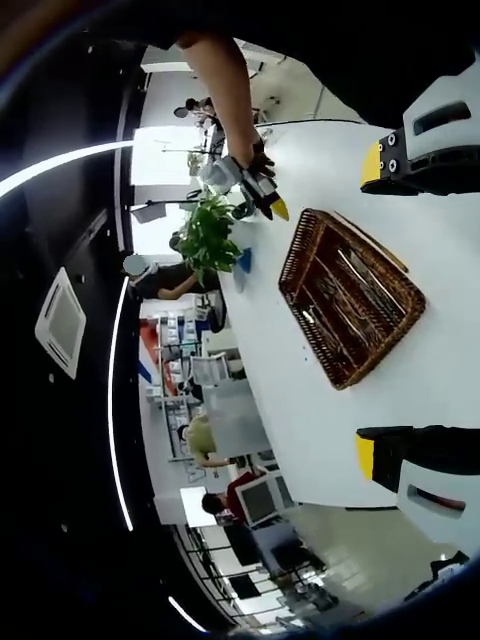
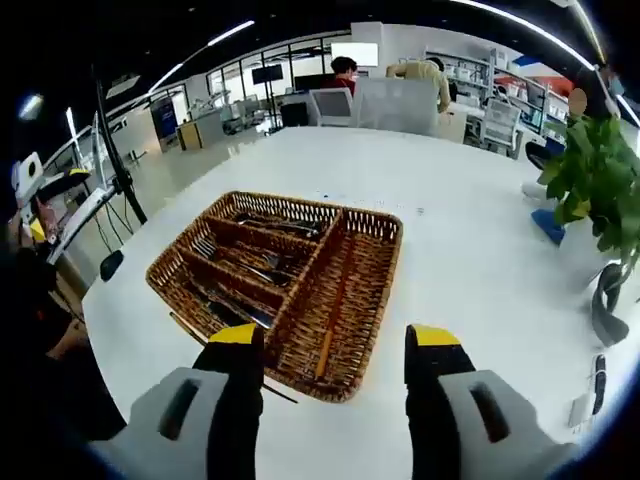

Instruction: Arrange the knives, forks, and spoons in their matching storage slots by inserting each utensil handle-first until every utensil is classified and aligned in the correct compartment

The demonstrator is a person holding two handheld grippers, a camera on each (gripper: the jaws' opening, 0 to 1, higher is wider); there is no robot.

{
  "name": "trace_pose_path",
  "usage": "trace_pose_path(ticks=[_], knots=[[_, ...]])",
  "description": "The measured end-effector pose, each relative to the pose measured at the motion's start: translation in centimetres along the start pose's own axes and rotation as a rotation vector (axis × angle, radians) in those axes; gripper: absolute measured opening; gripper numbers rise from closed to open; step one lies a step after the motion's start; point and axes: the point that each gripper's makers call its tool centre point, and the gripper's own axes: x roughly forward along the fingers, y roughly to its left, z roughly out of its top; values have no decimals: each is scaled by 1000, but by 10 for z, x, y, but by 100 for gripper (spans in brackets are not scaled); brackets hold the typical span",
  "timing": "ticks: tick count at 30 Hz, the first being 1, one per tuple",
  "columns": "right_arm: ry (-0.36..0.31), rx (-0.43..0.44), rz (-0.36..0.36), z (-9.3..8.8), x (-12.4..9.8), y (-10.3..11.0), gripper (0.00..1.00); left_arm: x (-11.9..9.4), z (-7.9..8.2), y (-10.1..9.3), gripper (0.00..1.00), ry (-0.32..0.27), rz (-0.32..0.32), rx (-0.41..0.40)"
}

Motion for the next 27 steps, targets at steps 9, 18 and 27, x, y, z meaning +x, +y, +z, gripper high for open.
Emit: trace_pose_path(ticks=[9,18,27], knots=[[-178,-33,26,47,-46,20,79,13,5,-3,100,-17,-24,2],[-250,-40,-5,60,-102,20,99,13,-1,-5,100,-14,-17,-3],[-253,-132,-100,50,-146,10,99,14,8,-13,100,-22,-35,2]])
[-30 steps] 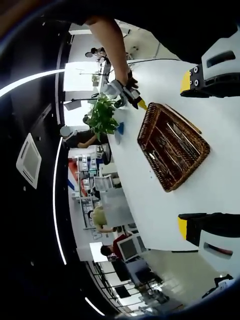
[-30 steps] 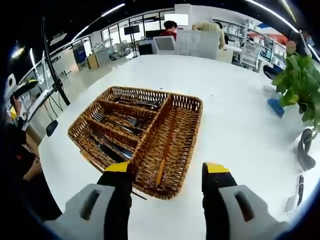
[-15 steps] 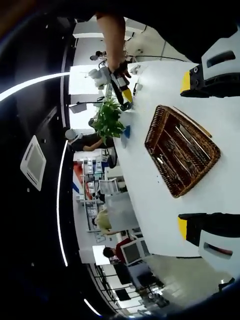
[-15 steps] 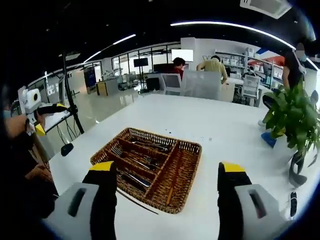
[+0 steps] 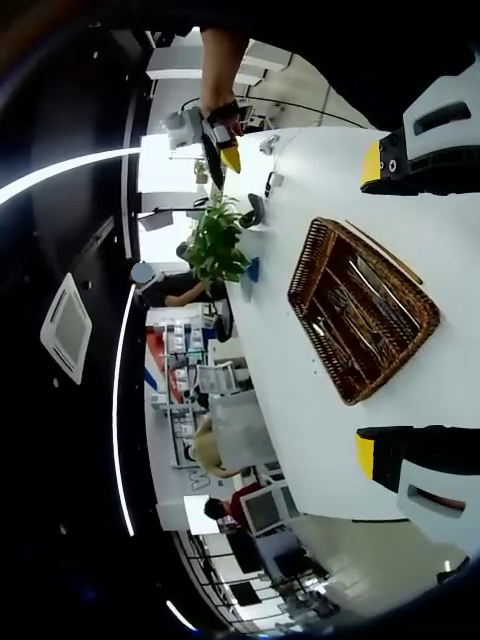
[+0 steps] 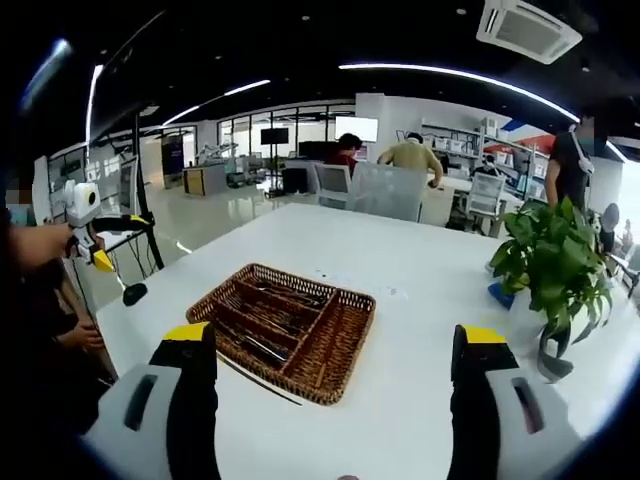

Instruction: Arrange the knives, forks, and spoons in their matching storage slots by inserting each utensil handle-first until every utensil is classified and aligned in the correct compartment

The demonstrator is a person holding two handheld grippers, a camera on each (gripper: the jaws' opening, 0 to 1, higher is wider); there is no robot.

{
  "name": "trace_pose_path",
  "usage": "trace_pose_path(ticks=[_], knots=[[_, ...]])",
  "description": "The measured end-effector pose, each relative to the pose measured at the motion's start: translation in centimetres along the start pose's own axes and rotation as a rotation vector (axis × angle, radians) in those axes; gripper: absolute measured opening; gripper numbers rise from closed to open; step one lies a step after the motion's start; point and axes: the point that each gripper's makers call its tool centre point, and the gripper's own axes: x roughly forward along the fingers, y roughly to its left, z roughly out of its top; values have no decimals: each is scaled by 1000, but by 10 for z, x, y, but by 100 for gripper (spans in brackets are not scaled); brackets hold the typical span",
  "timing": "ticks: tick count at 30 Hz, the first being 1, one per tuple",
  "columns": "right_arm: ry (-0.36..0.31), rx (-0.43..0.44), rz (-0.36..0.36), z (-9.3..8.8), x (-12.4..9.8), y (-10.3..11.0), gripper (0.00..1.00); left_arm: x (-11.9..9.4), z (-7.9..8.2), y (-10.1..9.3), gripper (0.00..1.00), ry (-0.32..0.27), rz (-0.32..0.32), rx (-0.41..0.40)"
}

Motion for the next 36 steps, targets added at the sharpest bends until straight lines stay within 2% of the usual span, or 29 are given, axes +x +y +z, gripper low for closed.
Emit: trace_pose_path(ticks=[2,5,11,13,14,16,21,22,26,29,36], knots=[[-4,-24,-8,0,-9,1,99,-2,1,2,100,-4,7,-7],[-15,-35,21,2,-17,5,99,-6,-1,7,100,-17,22,-30],[-14,-18,45,0,-16,1,99,-7,-8,2,100,-5,26,-45],[-14,-11,47,0,-16,2,99,-7,-11,-3,100,13,10,-59],[-10,-9,50,-1,-15,2,99,-7,-15,-9,98,38,-21,-76],[-7,-12,57,-2,-14,3,99,-5,-16,-14,93,53,-33,-37],[-8,7,71,-2,-15,4,99,2,-17,-23,96,82,-68,12],[-13,10,66,-1,-16,3,99,5,-21,-26,96,109,-83,33],[-21,10,58,0,-22,-1,99,13,-20,-30,95,121,-107,96],[-28,16,50,1,-26,-3,99,19,-22,-33,93,133,-130,107],[-33,26,42,-4,-31,-4,99,41,-35,-48,89,217,-211,258]])
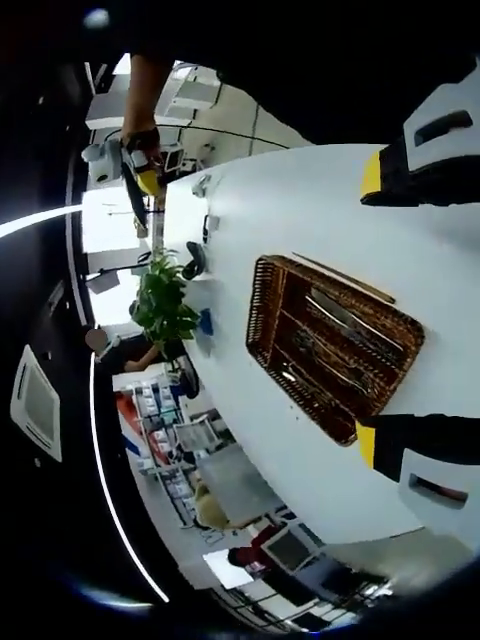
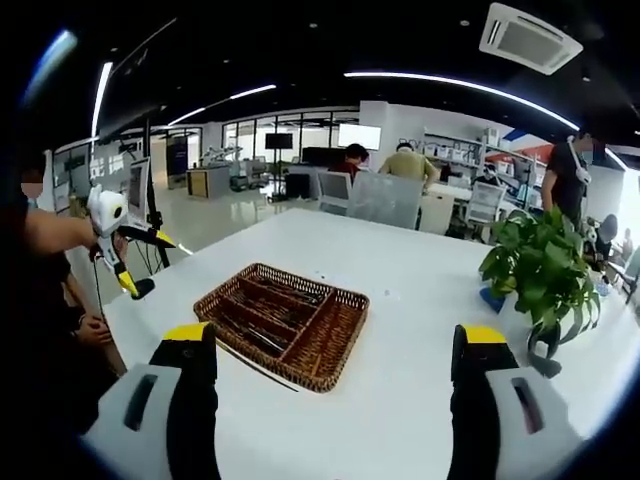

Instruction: Arrange the knives, forks, and spoons in their matching storage slots by inserting each utensil handle-first until every utensil is classified and aligned in the correct compartment

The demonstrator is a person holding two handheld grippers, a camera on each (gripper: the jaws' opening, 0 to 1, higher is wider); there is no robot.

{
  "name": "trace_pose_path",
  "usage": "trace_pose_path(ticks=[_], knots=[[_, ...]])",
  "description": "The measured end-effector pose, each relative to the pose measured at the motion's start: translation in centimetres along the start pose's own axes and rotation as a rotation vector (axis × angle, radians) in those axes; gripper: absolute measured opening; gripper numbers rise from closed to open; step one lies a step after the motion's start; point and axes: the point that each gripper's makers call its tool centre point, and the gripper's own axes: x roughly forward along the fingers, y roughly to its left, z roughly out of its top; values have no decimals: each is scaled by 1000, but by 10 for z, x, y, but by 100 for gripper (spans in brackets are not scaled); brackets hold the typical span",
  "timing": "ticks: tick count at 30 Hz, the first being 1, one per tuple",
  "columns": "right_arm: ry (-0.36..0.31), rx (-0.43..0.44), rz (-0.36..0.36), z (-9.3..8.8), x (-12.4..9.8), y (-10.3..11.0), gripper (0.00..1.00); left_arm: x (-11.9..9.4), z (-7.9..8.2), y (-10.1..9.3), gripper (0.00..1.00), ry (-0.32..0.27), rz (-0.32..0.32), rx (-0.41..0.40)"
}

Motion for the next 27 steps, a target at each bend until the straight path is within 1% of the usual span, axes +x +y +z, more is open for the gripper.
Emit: trace_pose_path(ticks=[1,3,5,6,7,9,10,11,13,15,17,19,22,23,24,25,26,27], knots=[[-3,2,0,-1,-1,-1,99,6,-1,0,88,2,-1,6],[-10,11,-3,-1,-3,-3,99,15,-2,-3,86,8,-29,18],[-9,15,-9,-3,-5,-4,99,23,-3,-4,84,21,-40,37],[-14,29,-21,-7,-9,-8,99,26,-4,-4,81,26,-49,40],[-13,31,-24,-7,-10,-9,99,38,-10,-6,80,50,-76,58],[-14,36,-30,-9,-11,-10,99,43,-11,-10,75,48,-105,73],[-16,42,-33,-10,-12,-11,99,48,-13,-11,74,52,-110,75],[-16,45,-33,-11,-13,-12,99,51,-14,-12,73,58,-117,80],[-12,48,-35,-13,-13,-12,99,57,-21,-16,66,81,-142,87],[-10,50,-38,-15,-15,-13,99,65,-26,-21,64,95,-161,75],[-10,59,-38,-16,-16,-13,99,71,-36,-27,61,127,-200,55],[-6,66,-40,-18,-17,-16,99,80,-42,-28,58,145,-204,63],[-9,70,-44,-18,-19,-17,99,86,-47,-33,52,165,-238,30],[-8,74,-46,-18,-20,-18,99,87,-52,-41,48,192,-277,2],[-7,75,-47,-18,-20,-19,99,89,-53,-44,47,196,-292,7],[-7,74,-48,-19,-20,-20,99,93,-55,-42,47,194,-275,24],[-7,75,-49,-19,-21,-20,99,97,-60,-43,47,219,-277,37],[-6,81,-49,-20,-21,-20,99,99,-63,-44,47,223,-280,36]])
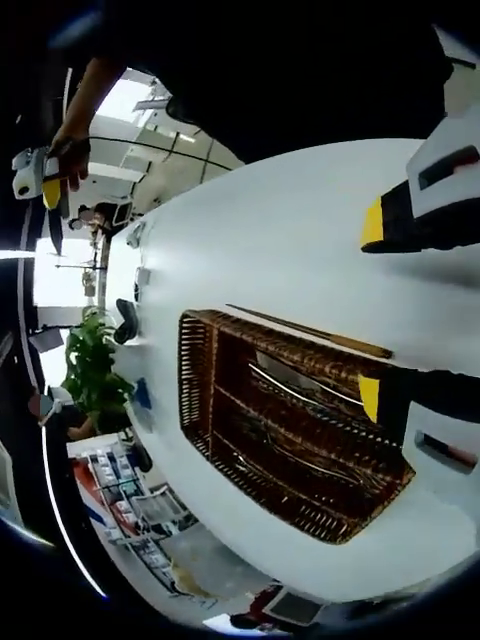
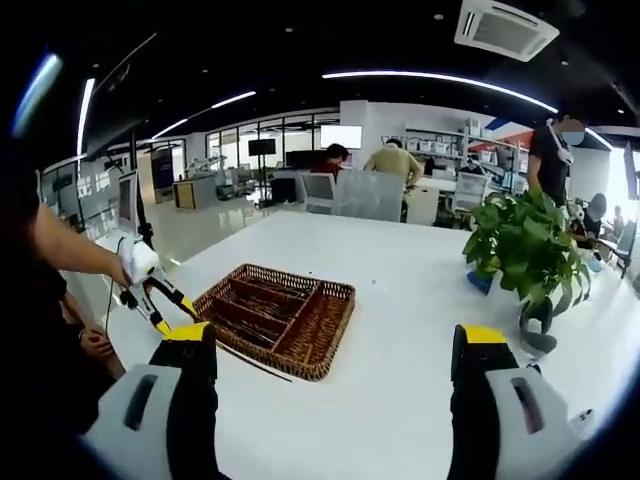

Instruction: Arrange the knives, forks, and spoons in their matching storage slots by inserting each utensil handle-first until every utensil is classified and aligned in the correct compartment

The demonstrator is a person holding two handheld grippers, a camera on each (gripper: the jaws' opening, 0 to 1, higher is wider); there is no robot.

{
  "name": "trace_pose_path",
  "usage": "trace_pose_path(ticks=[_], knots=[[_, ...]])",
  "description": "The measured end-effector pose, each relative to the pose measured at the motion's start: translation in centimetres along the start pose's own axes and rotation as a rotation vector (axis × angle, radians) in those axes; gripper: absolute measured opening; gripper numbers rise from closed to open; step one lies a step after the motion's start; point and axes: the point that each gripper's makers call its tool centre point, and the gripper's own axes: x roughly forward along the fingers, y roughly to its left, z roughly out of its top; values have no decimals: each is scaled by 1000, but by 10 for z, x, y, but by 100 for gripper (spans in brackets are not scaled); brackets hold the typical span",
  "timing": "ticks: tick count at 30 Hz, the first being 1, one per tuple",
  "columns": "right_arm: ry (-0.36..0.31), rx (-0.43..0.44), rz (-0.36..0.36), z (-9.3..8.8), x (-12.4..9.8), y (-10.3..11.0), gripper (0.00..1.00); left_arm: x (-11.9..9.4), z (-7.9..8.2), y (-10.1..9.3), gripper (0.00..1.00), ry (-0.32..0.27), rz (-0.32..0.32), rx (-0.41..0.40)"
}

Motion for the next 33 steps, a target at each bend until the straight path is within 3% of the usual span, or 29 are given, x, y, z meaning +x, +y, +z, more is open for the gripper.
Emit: trace_pose_path(ticks=[7,15,25,30,33], knots=[[7,11,-1,-5,-1,0,99,21,-13,1,38,54,-38,-40],[24,15,0,-10,-3,2,99,36,-18,9,34,69,-21,-85],[28,16,1,-10,-2,3,99,45,-23,9,30,90,0,-45],[32,17,8,-12,0,8,99,47,-26,10,33,118,65,52],[35,19,14,-14,1,9,99,50,-27,5,38,114,53,11]])
